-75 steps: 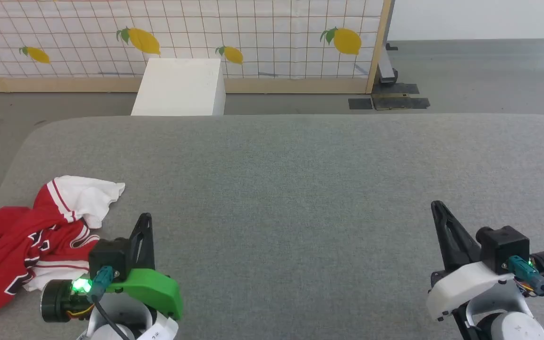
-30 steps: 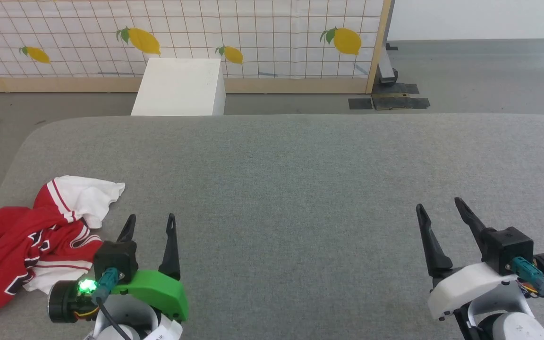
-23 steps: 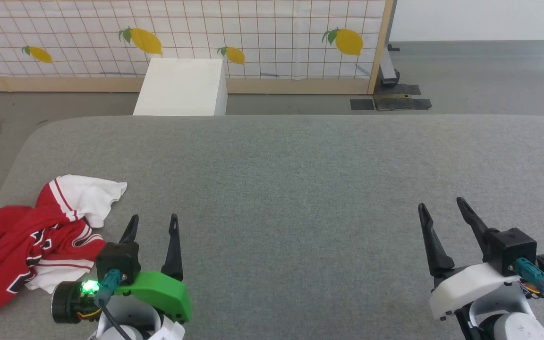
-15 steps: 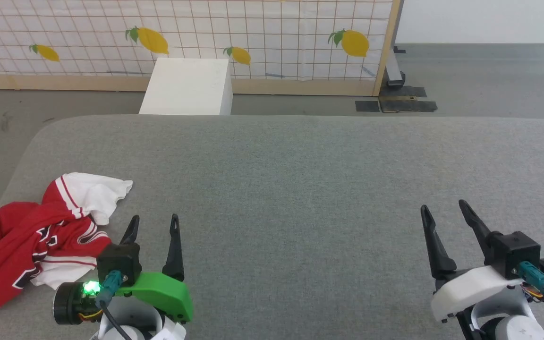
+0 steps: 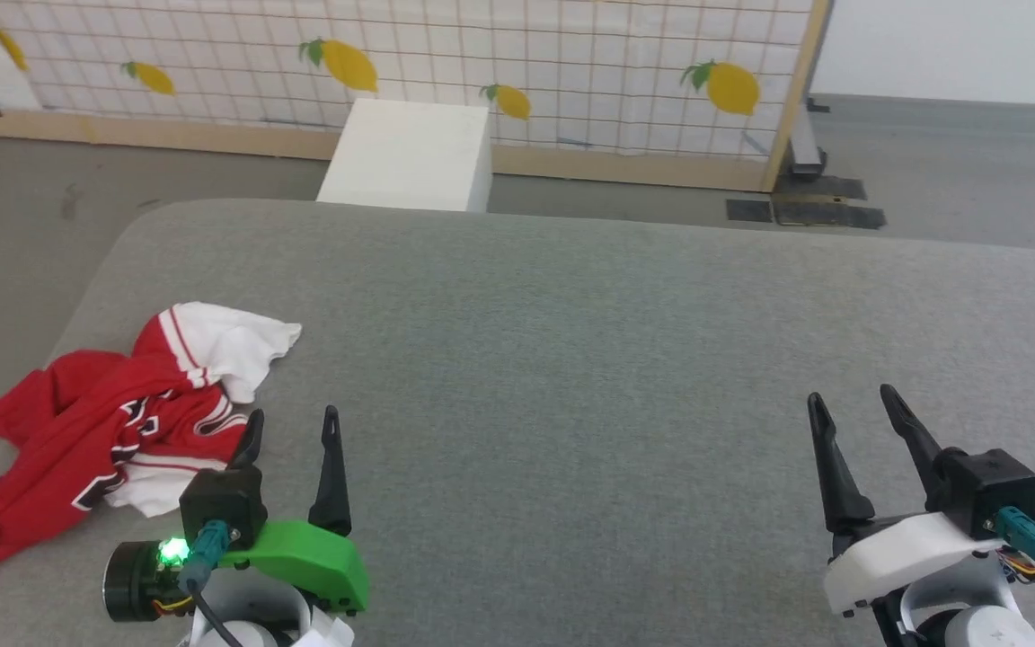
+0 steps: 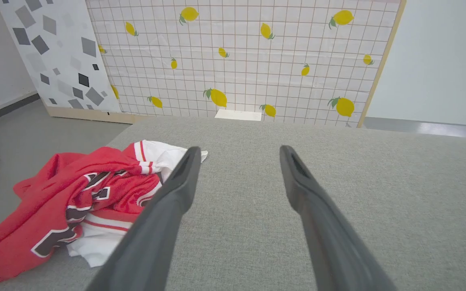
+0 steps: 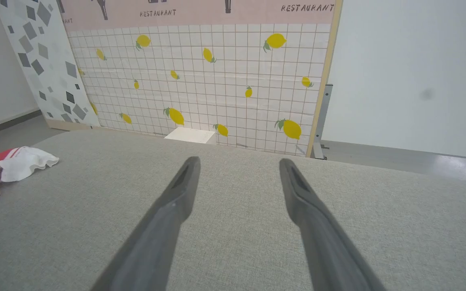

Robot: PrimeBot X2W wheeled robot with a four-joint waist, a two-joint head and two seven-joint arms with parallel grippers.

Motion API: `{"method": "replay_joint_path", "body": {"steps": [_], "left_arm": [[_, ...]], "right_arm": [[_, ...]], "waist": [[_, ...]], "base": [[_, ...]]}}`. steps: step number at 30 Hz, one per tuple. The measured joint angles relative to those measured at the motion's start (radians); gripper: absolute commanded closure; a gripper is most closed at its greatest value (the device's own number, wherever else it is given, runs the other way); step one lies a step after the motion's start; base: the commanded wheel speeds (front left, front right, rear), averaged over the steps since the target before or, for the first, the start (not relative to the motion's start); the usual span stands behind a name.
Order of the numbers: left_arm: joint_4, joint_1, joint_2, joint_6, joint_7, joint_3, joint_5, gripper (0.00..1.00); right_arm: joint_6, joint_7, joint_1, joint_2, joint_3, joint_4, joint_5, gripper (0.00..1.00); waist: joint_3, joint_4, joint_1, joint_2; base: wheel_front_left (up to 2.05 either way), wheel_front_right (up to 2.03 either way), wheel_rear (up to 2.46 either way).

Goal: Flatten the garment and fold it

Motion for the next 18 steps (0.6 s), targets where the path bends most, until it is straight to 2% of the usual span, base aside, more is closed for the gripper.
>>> {"method": "replay_joint_path", "body": {"steps": [18], "left_arm": [[0.013,0.017,0.0,0.023,-0.037,-0.014,-0.017,0.0]], "right_arm": [[0.0,-0.038,0.019,0.0,0.0,0.016,0.028,0.0]], "waist": [[-0.002,0.144,0.0,0.0]], "base": [[0.0,0.0,0.0]]}}
